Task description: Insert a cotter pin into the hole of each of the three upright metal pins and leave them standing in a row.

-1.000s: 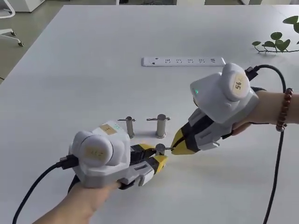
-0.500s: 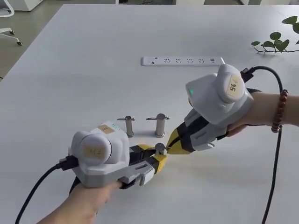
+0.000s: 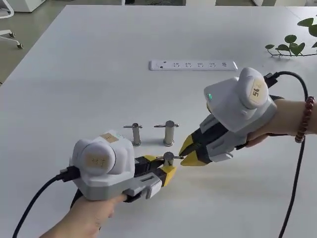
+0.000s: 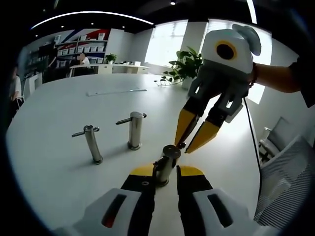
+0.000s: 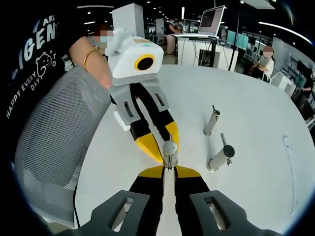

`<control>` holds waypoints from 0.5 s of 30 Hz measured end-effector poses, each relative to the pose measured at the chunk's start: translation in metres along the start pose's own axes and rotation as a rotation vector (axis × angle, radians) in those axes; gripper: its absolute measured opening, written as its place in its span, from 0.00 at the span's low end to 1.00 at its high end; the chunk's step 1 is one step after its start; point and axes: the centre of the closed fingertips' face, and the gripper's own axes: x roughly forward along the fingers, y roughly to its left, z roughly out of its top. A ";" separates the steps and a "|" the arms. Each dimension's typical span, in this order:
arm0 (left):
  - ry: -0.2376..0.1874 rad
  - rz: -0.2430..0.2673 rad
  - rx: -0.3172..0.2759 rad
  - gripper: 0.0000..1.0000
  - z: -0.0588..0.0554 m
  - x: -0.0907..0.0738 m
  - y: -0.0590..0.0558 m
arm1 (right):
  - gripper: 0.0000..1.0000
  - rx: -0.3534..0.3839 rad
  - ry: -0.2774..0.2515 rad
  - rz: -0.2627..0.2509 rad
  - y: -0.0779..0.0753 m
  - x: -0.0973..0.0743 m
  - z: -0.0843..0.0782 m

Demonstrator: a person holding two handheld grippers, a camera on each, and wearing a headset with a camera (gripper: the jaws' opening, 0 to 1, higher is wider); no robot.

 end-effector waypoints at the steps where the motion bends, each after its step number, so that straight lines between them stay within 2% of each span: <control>1: -0.003 0.002 -0.004 0.14 0.000 0.000 0.000 | 0.01 0.000 -0.001 -0.002 0.000 0.000 0.000; 15: -0.006 0.003 -0.005 0.13 -0.001 0.000 0.002 | 0.00 -0.019 -0.015 -0.014 0.000 0.001 0.009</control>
